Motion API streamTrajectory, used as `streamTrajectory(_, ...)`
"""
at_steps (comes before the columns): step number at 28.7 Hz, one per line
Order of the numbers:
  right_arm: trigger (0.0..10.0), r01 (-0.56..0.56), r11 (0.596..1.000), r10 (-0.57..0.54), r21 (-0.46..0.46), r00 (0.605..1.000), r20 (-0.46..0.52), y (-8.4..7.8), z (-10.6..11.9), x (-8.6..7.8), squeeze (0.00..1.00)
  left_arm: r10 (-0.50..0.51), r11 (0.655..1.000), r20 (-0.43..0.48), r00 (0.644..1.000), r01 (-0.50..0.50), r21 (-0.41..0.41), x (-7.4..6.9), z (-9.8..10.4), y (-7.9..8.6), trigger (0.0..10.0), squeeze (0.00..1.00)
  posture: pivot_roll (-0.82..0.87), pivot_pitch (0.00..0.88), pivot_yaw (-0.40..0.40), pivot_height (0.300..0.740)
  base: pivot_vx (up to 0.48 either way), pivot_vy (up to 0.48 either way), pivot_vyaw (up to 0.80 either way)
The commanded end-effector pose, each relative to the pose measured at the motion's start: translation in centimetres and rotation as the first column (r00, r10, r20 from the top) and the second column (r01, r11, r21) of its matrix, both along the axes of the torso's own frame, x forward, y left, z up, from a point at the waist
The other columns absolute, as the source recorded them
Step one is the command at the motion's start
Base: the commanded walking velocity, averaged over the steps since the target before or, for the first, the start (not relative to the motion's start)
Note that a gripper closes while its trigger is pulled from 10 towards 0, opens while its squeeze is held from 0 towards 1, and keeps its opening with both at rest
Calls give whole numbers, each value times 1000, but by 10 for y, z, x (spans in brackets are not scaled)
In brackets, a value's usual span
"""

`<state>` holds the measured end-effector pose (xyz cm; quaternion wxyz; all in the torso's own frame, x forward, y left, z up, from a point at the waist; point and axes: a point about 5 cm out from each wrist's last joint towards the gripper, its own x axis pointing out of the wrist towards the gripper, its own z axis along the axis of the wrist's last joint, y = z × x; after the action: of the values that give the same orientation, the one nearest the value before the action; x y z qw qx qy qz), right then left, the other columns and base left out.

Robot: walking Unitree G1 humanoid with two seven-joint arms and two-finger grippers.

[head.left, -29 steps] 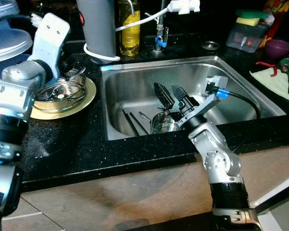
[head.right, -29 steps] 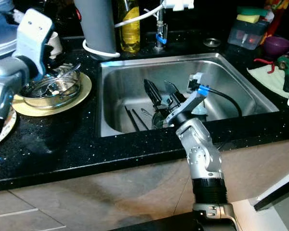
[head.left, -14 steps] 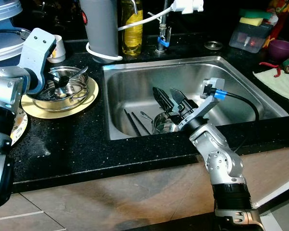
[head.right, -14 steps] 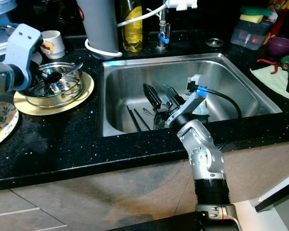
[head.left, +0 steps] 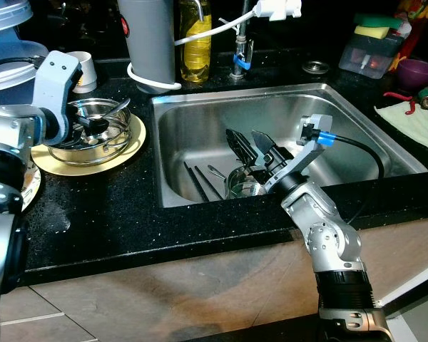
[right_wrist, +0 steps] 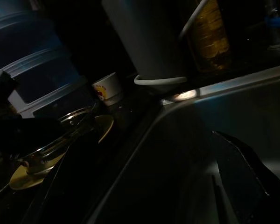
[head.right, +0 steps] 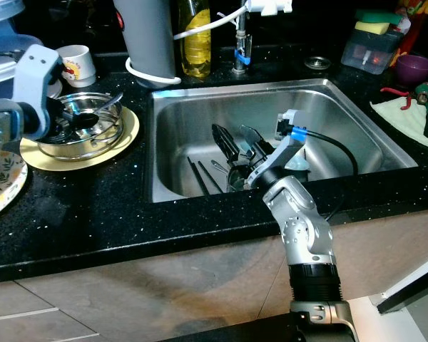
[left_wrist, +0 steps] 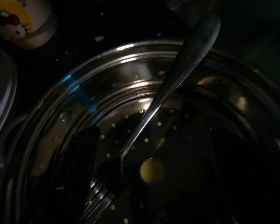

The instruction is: Kitchen organization

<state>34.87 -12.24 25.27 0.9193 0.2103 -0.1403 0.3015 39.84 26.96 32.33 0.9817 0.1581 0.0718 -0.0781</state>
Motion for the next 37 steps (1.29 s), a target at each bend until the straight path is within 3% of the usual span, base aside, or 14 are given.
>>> streamTrajectory(1, 10000, -3, 1000, 3, 14, 1000, -22, 0, -5, 0, 0, 13, 1000, 22, 1000, -13, 11, 1, 1, 0, 10000, 0, -49, 173, -9, 740, 0, 0, 0)
streamTrajectory(4, 10000, -2, 1000, 3, 27, 999, -34, 0, -7, 0, 0, 19, 1000, 26, 999, -18, -16, 3, -2, -1, 10000, 0, -51, 176, -9, 740, 0, 0, 0)
streamTrajectory(10, 10000, 4, 999, -2, 40, 999, -51, -1, -12, 1, 0, 51, 998, 79, 996, -53, 18, 5, -7, 1, 10000, 0, -51, 177, -8, 740, 0, 0, 0)
streamTrajectory(14, 10000, 7, 999, -5, 40, 999, -54, -1, -13, 1, 0, 38, 999, 95, 995, -35, -33, 7, -9, -4, 10000, 0, -54, 173, -8, 740, 0, 0, 0)
streamTrajectory(16, 10000, 8, 999, -6, 40, 998, -55, -1, -13, 2, 0, 38, 998, 95, 995, -34, -50, 8, -11, -5, 4745, 0, -54, 173, -8, 740, 0, 0, 0)
streamTrajectory(17, 10000, 8, 999, -6, 40, 998, -55, -1, -13, 2, 0, 38, 998, 95, 995, -34, -50, 8, -11, -5, 4745, 0, -54, 173, -8, 740, 0, 0, 0)
streamTrajectory(18, 10000, 8, 999, -6, 39, 998, -55, -2, -13, 2, 0, 39, 998, 93, 995, -33, -55, 8, -11, -5, 0, 0, -54, 173, -8, 740, 0, 0, 0)
streamTrajectory(37, 10000, 15, 999, -12, 39, 998, -54, -4, -13, 3, 0, 31, 997, 81, 996, -25, -76, 8, -13, -5, 0, 0, -53, 161, -7, 740, 0, 0, 0)
